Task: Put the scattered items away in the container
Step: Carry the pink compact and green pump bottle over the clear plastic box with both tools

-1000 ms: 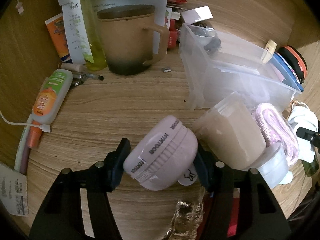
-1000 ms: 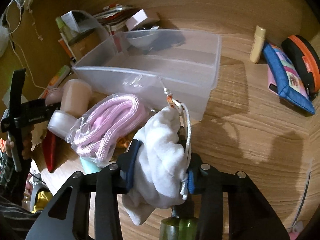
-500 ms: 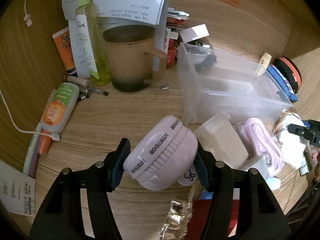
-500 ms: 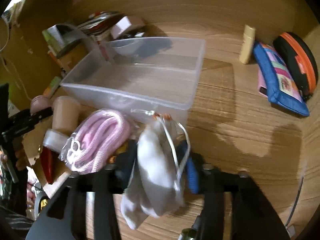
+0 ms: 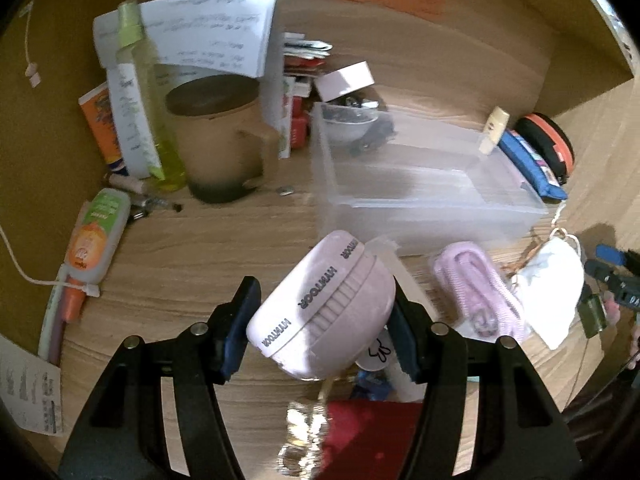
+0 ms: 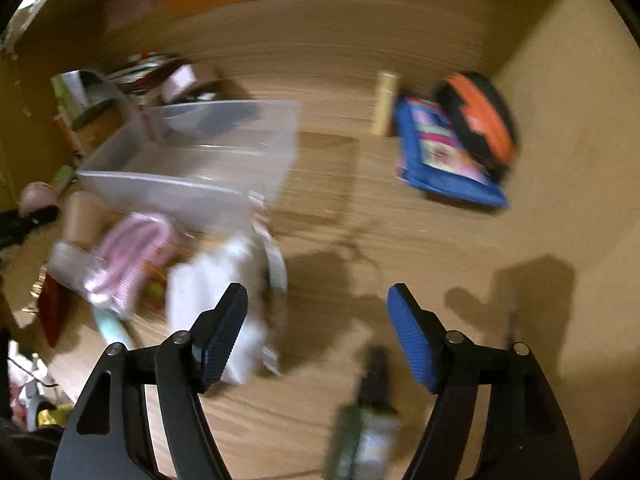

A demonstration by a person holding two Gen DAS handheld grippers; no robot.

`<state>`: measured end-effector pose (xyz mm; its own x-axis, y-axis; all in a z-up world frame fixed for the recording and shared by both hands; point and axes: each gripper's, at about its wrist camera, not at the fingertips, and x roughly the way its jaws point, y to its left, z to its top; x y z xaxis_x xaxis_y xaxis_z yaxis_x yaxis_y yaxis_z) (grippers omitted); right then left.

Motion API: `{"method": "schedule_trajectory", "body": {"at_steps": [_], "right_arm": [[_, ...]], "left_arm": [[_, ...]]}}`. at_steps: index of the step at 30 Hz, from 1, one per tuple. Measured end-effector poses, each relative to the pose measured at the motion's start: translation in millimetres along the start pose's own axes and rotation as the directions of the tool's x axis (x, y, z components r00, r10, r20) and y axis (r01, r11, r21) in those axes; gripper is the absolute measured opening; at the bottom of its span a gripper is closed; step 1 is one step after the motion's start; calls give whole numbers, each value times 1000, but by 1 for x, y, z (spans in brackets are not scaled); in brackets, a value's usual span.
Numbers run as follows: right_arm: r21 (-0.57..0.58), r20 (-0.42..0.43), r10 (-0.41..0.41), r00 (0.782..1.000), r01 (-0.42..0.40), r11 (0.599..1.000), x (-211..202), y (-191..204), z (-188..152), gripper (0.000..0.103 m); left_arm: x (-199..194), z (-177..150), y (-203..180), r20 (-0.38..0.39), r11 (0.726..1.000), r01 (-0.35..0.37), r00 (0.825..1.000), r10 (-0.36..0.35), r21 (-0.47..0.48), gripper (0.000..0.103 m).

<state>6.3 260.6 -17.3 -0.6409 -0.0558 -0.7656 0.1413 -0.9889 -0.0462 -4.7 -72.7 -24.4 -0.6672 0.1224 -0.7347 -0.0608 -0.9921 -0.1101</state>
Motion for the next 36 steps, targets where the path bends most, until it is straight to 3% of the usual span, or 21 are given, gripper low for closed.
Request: {"method": "schedule_trajectory", "body": {"at_steps": [2, 5, 11, 14, 15, 22, 36], "right_arm": [[36, -31, -48, 998, 50, 998, 3, -16, -14, 70], [93, -88, -6, 996, 14, 996, 10, -30, -31, 69], [71, -110, 59, 992, -51, 996, 15, -21, -46, 67], [29, -142, 52, 989, -48, 998, 22, -8, -50, 41], [28, -154, 61, 986, -57, 998, 26, -6, -52, 38], [44, -115, 47, 992, -42, 998, 23, -12, -46, 38], [-28, 39, 8, 999, -7, 1000, 3, -6, 15, 38]], "left_arm": [[0, 1, -5, 2, 1000, 16, 1000, -16, 5, 61], [1, 4, -14, 1, 999, 33, 999, -33, 22, 61], [6, 12, -32, 2, 997, 65, 998, -66, 52, 61], [8, 13, -42, 3, 995, 78, 997, -78, 66, 61], [9, 14, -44, 2, 994, 84, 996, -84, 68, 61], [11, 20, -51, 6, 992, 101, 995, -102, 74, 61], [1, 38, -47, 57, 994, 88, 994, -92, 71, 61]]}}
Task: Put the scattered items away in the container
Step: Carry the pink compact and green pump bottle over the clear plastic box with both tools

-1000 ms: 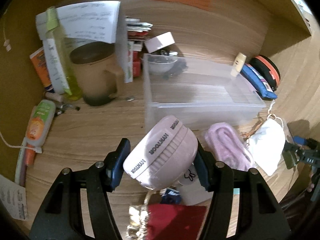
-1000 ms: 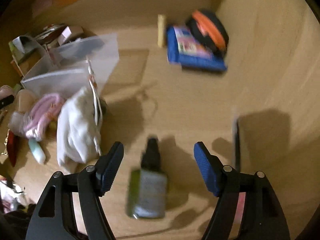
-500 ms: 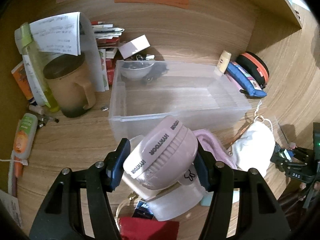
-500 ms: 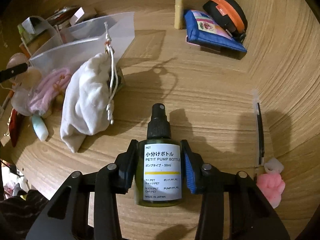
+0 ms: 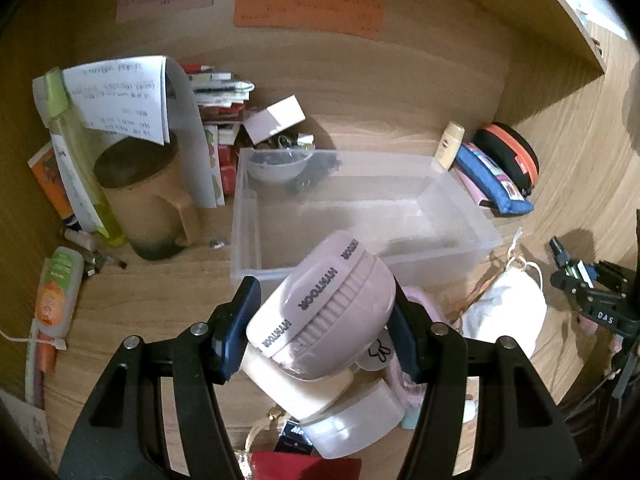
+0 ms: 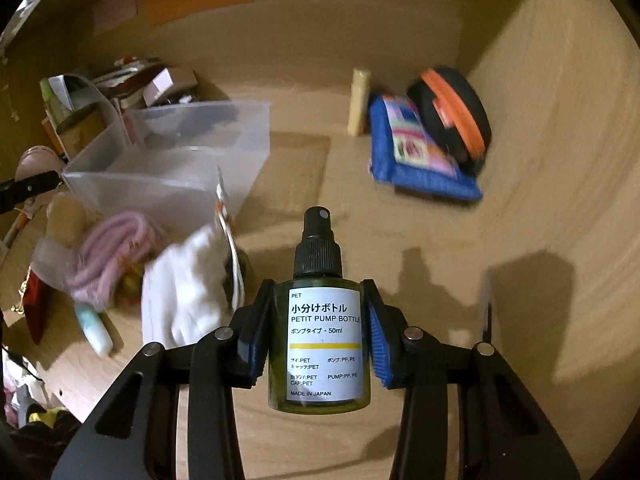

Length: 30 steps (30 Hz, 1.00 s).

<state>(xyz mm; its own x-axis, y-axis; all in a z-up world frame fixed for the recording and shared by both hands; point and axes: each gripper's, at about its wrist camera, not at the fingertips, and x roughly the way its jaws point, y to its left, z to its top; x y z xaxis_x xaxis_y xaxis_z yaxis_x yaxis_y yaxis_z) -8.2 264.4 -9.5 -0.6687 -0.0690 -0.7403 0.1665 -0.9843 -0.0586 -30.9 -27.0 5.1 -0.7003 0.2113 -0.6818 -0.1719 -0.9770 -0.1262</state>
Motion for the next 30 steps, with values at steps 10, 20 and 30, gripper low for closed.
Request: {"method": "schedule_trajectory", "body": {"at_steps": [10, 20, 30], "right_arm": [[-35, 110, 65, 992, -62, 998, -13, 11, 48, 38], [-99, 150, 193, 970, -180, 979, 6, 53, 89, 38], [-133, 75, 280, 957, -269, 954, 50, 79, 110, 38]], "left_arm": [[-4, 20, 2, 43, 1000, -1, 999, 1, -1, 61], [13, 44, -8, 51, 1000, 13, 999, -14, 14, 61], [35, 58, -13, 5, 998, 21, 1000, -21, 52, 61]]}}
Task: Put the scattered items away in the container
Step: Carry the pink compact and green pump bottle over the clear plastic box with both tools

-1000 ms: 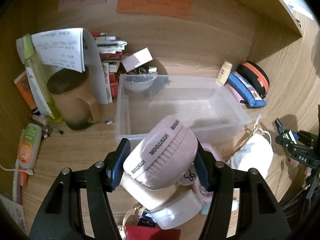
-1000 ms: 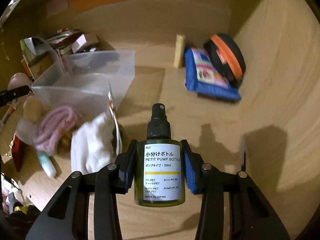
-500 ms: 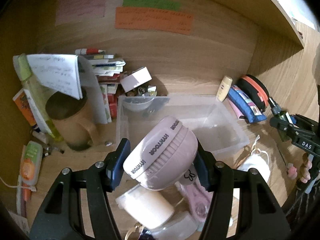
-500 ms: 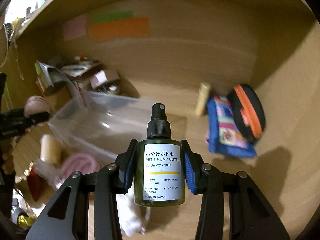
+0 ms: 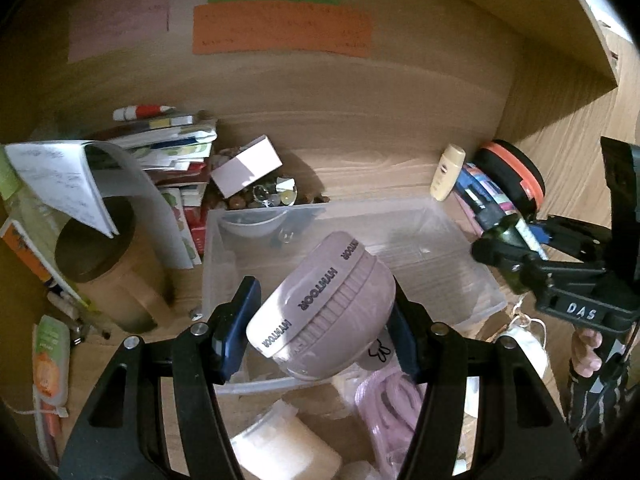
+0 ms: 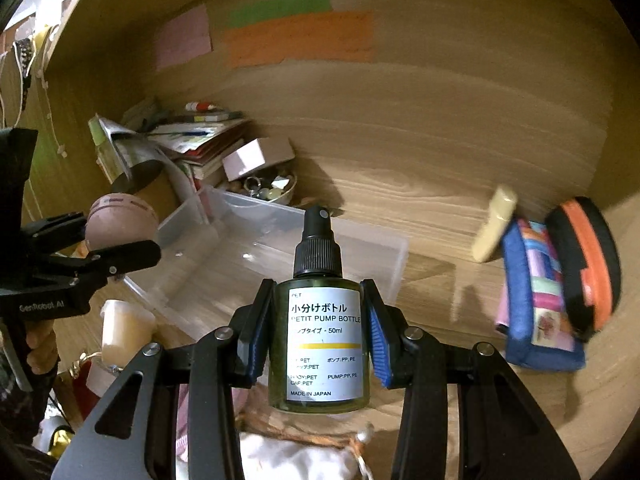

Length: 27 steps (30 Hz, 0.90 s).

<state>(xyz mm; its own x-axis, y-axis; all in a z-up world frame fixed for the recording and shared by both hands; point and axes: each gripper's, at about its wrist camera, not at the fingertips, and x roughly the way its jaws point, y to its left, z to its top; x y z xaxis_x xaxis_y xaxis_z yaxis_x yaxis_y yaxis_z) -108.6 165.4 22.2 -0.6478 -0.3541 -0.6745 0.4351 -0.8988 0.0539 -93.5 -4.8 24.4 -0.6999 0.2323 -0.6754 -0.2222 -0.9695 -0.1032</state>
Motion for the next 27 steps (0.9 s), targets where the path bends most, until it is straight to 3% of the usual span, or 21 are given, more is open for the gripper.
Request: {"method": "schedule_trajectory", "body": {"at_steps": [13, 27], "right_arm": [[35, -101, 4, 995, 0, 999, 52, 0, -7, 38], [-33, -160, -55, 986, 50, 998, 74, 7, -15, 38]], "left_arm": [[55, 4, -3, -128, 1000, -4, 992, 5, 8, 61], [74, 0, -15, -212, 997, -13, 977, 29, 76, 61]]}}
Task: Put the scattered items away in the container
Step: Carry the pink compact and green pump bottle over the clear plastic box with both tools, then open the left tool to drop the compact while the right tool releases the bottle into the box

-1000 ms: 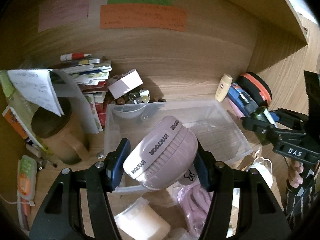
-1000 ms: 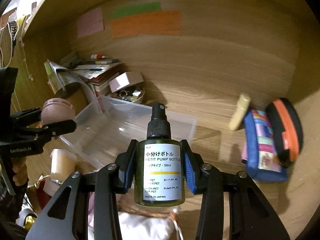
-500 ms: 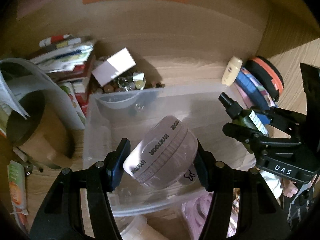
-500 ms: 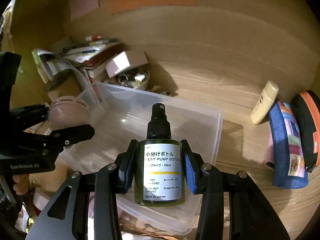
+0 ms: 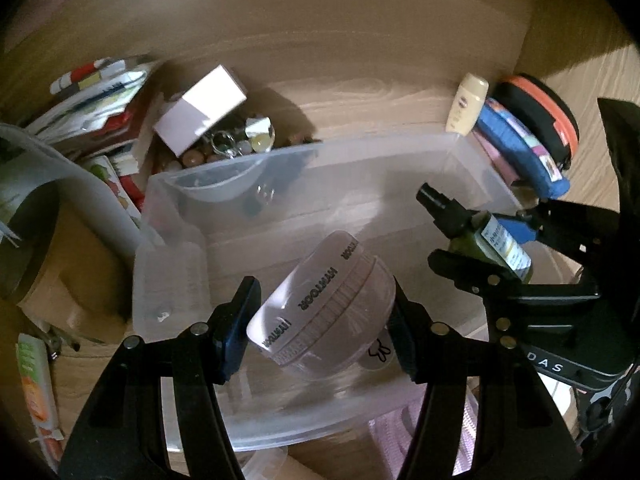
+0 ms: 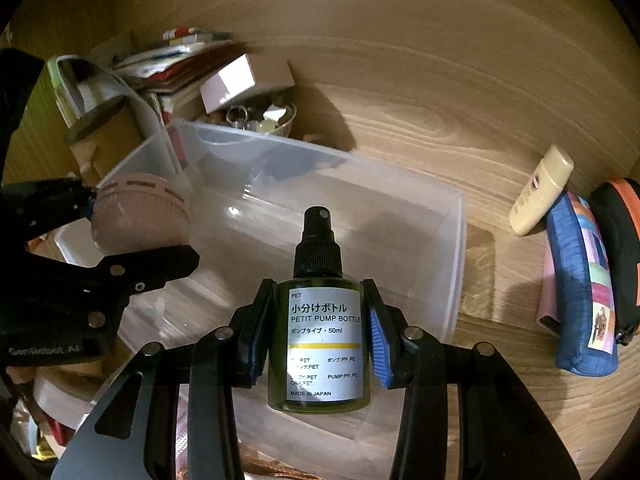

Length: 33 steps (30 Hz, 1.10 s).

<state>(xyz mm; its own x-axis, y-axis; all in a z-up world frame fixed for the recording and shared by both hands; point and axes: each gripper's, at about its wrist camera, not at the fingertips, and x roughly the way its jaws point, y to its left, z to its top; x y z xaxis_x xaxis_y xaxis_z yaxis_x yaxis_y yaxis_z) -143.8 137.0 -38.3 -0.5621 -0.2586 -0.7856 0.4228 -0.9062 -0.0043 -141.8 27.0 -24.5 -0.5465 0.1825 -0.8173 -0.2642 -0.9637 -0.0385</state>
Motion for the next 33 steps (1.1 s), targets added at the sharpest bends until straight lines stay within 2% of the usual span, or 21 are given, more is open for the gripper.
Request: {"method": "schedule_trajectory", "body": {"at_steps": [6, 17, 23, 25, 30, 32, 33], "right_arm": [[2, -1, 0, 1000, 0, 1000, 1, 0, 0, 38], [1, 5, -3, 1000, 2, 1000, 1, 0, 0, 38], [0, 12, -13, 1000, 13, 1000, 2, -1, -2, 41], [-1, 13, -11, 1000, 11, 1000, 3, -2, -2, 42], [-1, 15, -8, 1000, 8, 1000, 4, -3, -3, 43], [-4, 14, -2, 1000, 2, 1000, 4, -3, -3, 47], [-10, 14, 2, 1000, -2, 1000, 4, -2, -4, 48]], "left_arm": [[8, 0, 0, -48, 1000, -1, 999, 2, 18, 61], [17, 1, 9, -86, 999, 34, 996, -35, -20, 61], [10, 1, 11, -46, 1000, 10, 999, -11, -5, 68], [1, 0, 12, -9, 1000, -5, 1000, 5, -4, 73], [-28, 1, 16, 83, 1000, -11, 996, 13, -19, 77], [-37, 1, 19, 110, 999, -8, 994, 11, -32, 85], [-41, 1, 21, 124, 999, -7, 992, 12, -41, 85]]}}
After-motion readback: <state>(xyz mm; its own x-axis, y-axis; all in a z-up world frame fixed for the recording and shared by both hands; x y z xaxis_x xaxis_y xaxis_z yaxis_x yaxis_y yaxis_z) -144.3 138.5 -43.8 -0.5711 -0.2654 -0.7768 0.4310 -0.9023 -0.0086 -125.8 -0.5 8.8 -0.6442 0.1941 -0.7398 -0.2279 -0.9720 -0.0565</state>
